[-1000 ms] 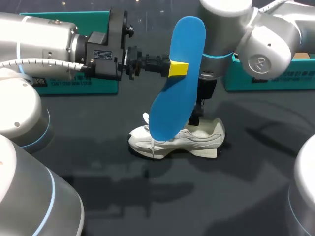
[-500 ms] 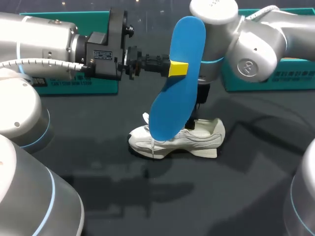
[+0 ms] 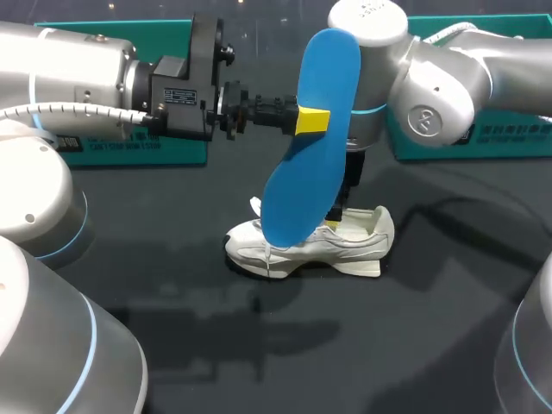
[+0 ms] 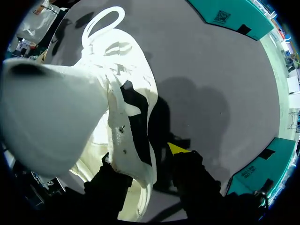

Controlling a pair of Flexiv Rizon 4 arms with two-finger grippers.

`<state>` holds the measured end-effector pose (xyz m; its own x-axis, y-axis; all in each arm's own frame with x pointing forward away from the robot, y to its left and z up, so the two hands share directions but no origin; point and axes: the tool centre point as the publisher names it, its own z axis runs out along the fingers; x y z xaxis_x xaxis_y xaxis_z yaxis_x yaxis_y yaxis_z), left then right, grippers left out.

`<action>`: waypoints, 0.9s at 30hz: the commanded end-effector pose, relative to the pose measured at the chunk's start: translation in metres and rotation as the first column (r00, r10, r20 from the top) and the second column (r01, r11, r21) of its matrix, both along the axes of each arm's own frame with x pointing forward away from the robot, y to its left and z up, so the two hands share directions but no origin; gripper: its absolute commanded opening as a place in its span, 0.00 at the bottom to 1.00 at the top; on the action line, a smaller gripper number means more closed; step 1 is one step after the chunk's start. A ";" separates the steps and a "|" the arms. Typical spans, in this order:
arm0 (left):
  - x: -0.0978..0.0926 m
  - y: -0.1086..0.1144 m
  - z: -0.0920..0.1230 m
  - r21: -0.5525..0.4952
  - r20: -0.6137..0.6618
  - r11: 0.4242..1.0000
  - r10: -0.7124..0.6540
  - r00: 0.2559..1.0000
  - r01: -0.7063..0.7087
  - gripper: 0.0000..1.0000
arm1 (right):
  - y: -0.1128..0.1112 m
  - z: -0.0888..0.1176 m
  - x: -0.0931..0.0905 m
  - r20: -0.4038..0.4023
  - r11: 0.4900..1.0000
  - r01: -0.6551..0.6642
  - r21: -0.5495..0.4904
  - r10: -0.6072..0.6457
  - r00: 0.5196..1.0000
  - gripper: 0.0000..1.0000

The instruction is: Take the shoe out of the shoebox, open the shoe tongue, remove and reinsert the insole, then place the shoe into the shoebox

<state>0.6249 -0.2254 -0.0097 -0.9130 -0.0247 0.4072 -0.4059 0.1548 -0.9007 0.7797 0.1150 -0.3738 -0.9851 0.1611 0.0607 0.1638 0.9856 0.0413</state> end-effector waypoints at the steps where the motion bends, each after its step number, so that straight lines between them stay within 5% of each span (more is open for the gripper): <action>1: 0.000 0.000 -0.001 -0.002 0.001 1.000 0.001 1.000 -0.001 0.00 | 0.000 -0.002 -0.001 -0.011 1.000 -0.001 -0.009 0.001 1.000 0.00; 9: 0.000 0.000 -0.001 -0.002 0.001 1.000 0.001 1.000 -0.001 0.00 | -0.009 0.011 -0.015 -0.020 0.999 0.030 -0.032 -0.030 0.999 0.00; 16: 0.000 0.000 -0.001 -0.002 0.001 1.000 0.001 1.000 -0.001 0.00 | -0.016 0.036 -0.028 -0.005 0.984 0.176 -0.034 -0.176 0.984 0.00; 21: 0.000 0.000 -0.001 -0.002 0.001 1.000 0.001 1.000 -0.001 0.00 | -0.023 0.052 -0.044 -0.012 0.898 0.422 0.126 -0.424 0.905 0.00; 27: 0.000 0.000 -0.001 -0.002 0.001 1.000 0.001 1.000 -0.001 0.00 | -0.023 0.052 -0.048 -0.022 0.881 0.439 0.175 -0.442 0.897 0.00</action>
<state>0.6249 -0.2254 -0.0097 -0.9130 -0.0247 0.4071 -0.4058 0.1547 -0.9008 0.7409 0.1104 -0.3203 -0.8262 0.5547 0.0985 0.5625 0.8217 0.0917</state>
